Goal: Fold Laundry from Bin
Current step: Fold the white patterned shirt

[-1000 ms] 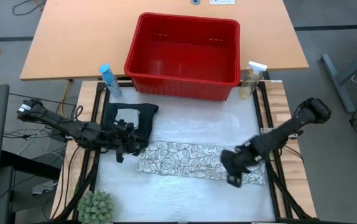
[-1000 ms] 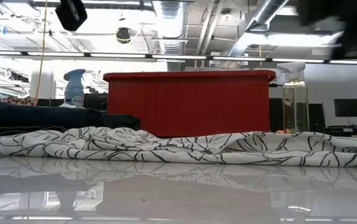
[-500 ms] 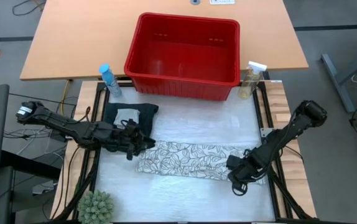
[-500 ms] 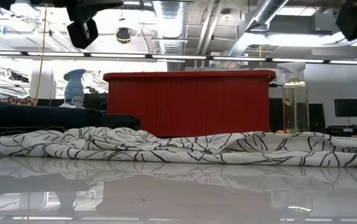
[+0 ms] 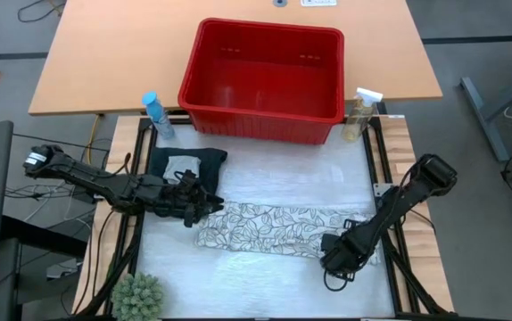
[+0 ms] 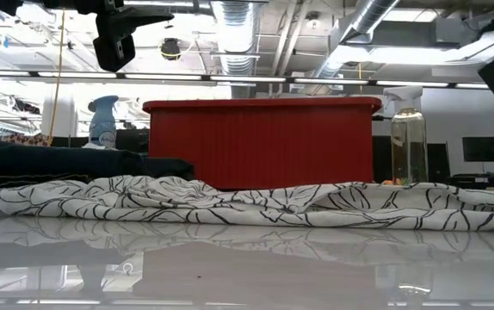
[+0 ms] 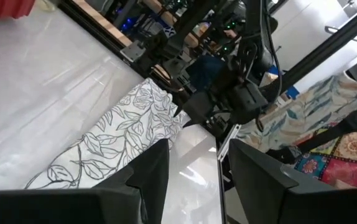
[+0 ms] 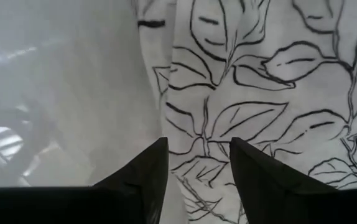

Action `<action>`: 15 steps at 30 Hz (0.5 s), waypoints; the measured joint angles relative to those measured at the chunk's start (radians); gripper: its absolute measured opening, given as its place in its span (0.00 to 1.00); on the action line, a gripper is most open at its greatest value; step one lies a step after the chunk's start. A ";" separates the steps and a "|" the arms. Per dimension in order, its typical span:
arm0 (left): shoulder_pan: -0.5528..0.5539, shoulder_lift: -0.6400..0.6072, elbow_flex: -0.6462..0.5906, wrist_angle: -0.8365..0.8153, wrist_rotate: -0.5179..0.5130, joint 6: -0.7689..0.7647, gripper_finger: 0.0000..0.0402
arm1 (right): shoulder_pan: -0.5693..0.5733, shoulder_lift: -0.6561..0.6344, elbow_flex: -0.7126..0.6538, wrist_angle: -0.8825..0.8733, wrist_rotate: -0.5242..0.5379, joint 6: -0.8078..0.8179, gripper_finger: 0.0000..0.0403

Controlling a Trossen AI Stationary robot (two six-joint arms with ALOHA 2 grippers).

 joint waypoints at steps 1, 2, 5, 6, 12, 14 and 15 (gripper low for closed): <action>0.000 0.001 0.000 -0.002 -0.001 -0.001 0.39 | 0.003 0.012 0.000 -0.002 0.000 -0.005 0.48; 0.000 0.001 0.000 -0.003 -0.002 -0.002 0.39 | 0.005 0.023 0.000 -0.003 0.000 -0.007 0.48; 0.000 0.001 0.000 -0.002 -0.004 -0.017 0.39 | 0.016 0.028 0.000 0.007 0.000 -0.007 0.47; 0.000 0.001 0.000 -0.002 -0.004 -0.021 0.39 | 0.020 0.027 0.000 0.010 0.000 -0.006 0.47; 0.000 0.001 0.000 -0.002 -0.004 -0.025 0.39 | 0.054 0.024 0.000 0.024 -0.013 0.012 0.45; 0.000 0.001 0.000 -0.002 -0.004 -0.031 0.39 | 0.071 0.025 0.000 0.051 -0.019 0.031 0.44; 0.000 0.001 0.000 -0.002 -0.004 -0.034 0.39 | 0.079 0.025 0.000 0.058 -0.019 0.040 0.44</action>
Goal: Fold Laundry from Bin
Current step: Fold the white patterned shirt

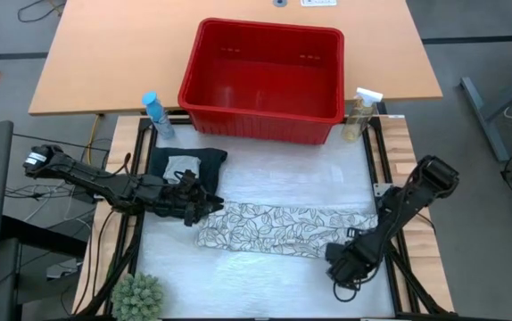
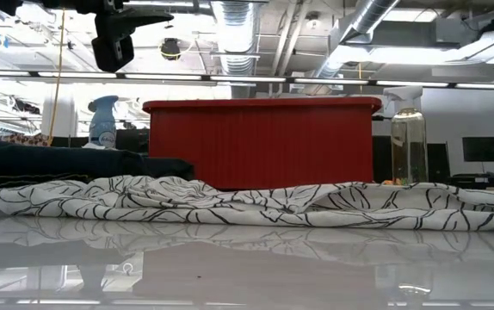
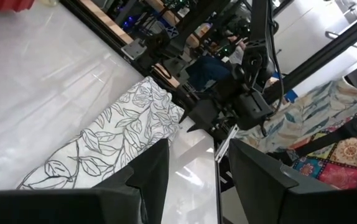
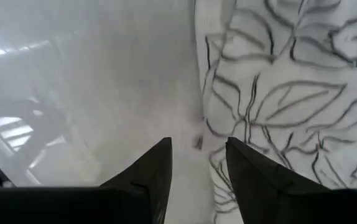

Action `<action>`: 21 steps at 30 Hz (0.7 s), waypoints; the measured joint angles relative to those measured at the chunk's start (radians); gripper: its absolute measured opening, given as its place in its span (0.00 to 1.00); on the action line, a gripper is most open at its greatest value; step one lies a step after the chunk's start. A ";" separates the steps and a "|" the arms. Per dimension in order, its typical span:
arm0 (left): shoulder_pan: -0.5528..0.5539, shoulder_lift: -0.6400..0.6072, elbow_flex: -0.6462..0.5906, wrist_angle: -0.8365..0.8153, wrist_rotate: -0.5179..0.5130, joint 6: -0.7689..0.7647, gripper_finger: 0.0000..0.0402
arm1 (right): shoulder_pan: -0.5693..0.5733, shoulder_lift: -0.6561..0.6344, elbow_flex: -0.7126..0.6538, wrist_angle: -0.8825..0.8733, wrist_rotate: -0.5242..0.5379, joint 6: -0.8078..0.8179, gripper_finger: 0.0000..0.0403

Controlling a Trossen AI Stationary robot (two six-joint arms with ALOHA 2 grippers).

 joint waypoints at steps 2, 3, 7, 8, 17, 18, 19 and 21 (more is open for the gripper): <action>0.000 0.000 0.000 0.000 -0.003 -0.008 0.39 | 0.016 0.000 0.000 0.004 -0.001 0.011 0.43; 0.000 0.000 0.000 0.000 -0.004 -0.011 0.39 | 0.022 0.000 0.000 0.005 0.000 0.018 0.43; 0.000 0.014 0.000 -0.002 -0.011 -0.019 0.39 | 0.038 0.000 0.000 0.007 0.001 0.028 0.43; 0.000 0.020 0.000 0.000 -0.011 -0.025 0.39 | 0.042 0.000 0.000 0.008 0.004 0.035 0.43; 0.000 0.130 0.002 0.131 -0.012 -0.027 0.39 | 0.061 0.000 0.000 0.032 0.022 0.087 0.43; 0.000 0.146 0.002 0.143 -0.012 -0.027 0.39 | 0.061 0.000 0.000 0.036 0.022 0.090 0.43; 0.000 0.163 0.002 0.158 -0.011 -0.027 0.39 | 0.061 0.000 0.000 0.040 0.022 0.089 0.43; 0.000 0.198 0.006 0.173 0.002 -0.036 0.39 | 0.061 0.000 0.000 0.049 0.023 0.085 0.43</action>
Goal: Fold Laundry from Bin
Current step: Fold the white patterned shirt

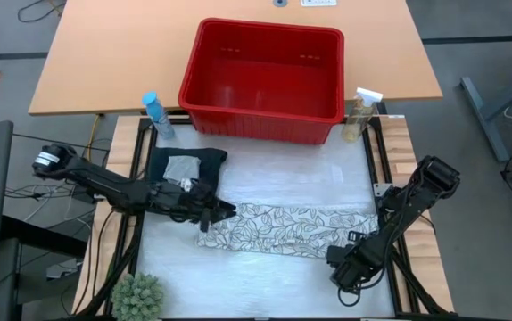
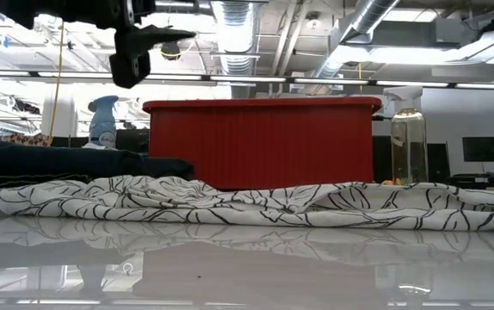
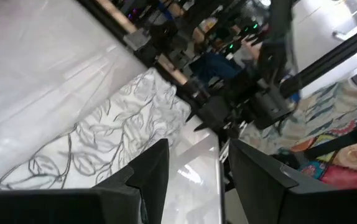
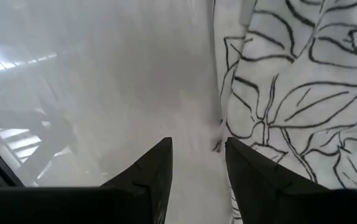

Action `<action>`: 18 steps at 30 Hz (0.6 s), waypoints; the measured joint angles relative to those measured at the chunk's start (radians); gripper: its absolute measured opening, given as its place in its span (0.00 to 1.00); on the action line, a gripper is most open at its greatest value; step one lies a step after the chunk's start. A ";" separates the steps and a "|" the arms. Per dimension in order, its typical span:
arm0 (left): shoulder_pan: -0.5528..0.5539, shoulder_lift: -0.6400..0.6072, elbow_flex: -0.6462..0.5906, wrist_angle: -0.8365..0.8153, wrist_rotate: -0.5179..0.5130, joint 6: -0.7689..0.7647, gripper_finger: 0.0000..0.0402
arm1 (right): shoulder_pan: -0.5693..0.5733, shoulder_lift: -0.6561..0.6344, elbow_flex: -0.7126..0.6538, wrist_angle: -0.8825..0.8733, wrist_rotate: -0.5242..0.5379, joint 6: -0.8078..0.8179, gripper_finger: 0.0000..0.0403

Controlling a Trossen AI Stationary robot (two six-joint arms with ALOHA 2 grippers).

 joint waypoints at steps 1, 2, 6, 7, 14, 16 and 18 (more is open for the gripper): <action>0.000 0.020 0.006 -0.001 0.011 -0.005 0.39 | 0.000 0.000 0.000 0.005 0.001 0.000 0.43; 0.000 0.041 0.013 0.000 0.025 -0.007 0.39 | 0.000 0.000 0.000 0.009 0.004 0.000 0.43; 0.000 0.123 0.046 0.001 0.072 -0.002 0.39 | 0.000 0.000 0.000 0.002 0.021 -0.004 0.43; 0.000 0.143 0.052 0.001 0.084 -0.001 0.39 | -0.001 0.000 0.000 0.002 0.028 -0.004 0.43; 0.000 0.264 0.078 0.006 0.111 0.022 0.39 | -0.004 0.002 -0.030 0.002 0.050 0.030 0.43; 0.000 0.289 0.079 0.009 0.115 0.022 0.39 | -0.004 0.002 -0.046 0.003 0.050 0.066 0.43; 0.000 0.311 0.079 0.001 0.118 0.025 0.39 | -0.004 0.002 -0.064 0.006 0.050 0.102 0.43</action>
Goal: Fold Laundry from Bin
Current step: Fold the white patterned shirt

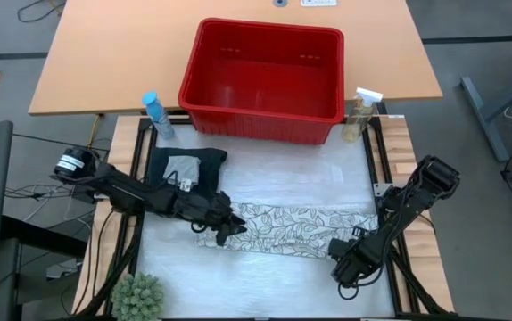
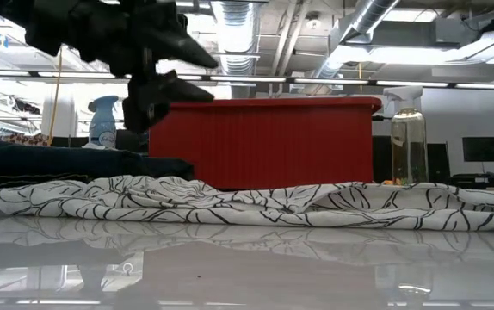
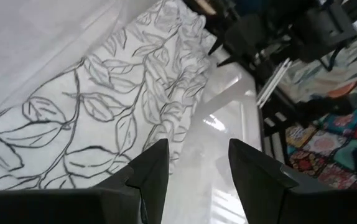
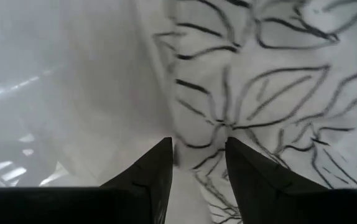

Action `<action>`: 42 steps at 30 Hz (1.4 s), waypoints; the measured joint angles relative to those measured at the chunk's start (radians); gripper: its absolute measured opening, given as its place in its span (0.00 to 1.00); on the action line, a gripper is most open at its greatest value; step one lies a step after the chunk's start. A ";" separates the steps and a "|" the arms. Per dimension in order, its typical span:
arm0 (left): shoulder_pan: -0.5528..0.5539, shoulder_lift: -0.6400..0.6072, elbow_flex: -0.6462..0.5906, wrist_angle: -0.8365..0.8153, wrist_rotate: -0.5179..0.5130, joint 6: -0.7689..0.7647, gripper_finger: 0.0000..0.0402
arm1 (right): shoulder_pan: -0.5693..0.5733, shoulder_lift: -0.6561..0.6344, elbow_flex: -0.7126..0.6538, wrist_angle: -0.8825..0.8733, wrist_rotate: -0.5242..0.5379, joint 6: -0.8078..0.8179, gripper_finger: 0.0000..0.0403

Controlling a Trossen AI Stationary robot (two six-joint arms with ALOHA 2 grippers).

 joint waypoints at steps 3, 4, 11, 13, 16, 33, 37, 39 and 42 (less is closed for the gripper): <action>0.000 0.025 0.000 0.002 0.000 0.006 0.39 | 0.001 0.000 -0.017 -0.001 0.000 0.026 0.42; 0.000 0.027 0.000 0.000 -0.001 0.013 0.39 | 0.001 0.000 -0.018 -0.001 0.000 0.025 0.41; 0.008 0.027 0.000 -0.003 -0.026 0.039 0.39 | 0.001 0.000 -0.018 0.003 -0.008 0.002 0.18; 0.009 0.027 0.000 -0.011 -0.028 0.042 0.39 | 0.001 0.000 -0.018 0.002 -0.021 0.000 0.10; 0.008 0.027 0.000 -0.023 -0.035 0.050 0.39 | 0.002 -0.001 -0.015 0.000 -0.024 0.000 0.05; 0.009 0.276 0.000 0.049 0.070 0.033 0.39 | 0.010 -0.003 0.017 -0.010 -0.105 0.022 0.11; 0.011 0.334 0.005 0.062 0.082 0.008 0.39 | 0.010 -0.003 0.020 -0.011 -0.105 0.026 0.14; 0.011 0.345 0.005 0.051 0.101 0.010 0.39 | 0.010 -0.003 0.020 -0.012 -0.106 0.031 0.15; 0.011 0.347 0.004 0.023 0.107 0.021 0.39 | 0.010 -0.003 0.020 -0.012 -0.106 0.042 0.15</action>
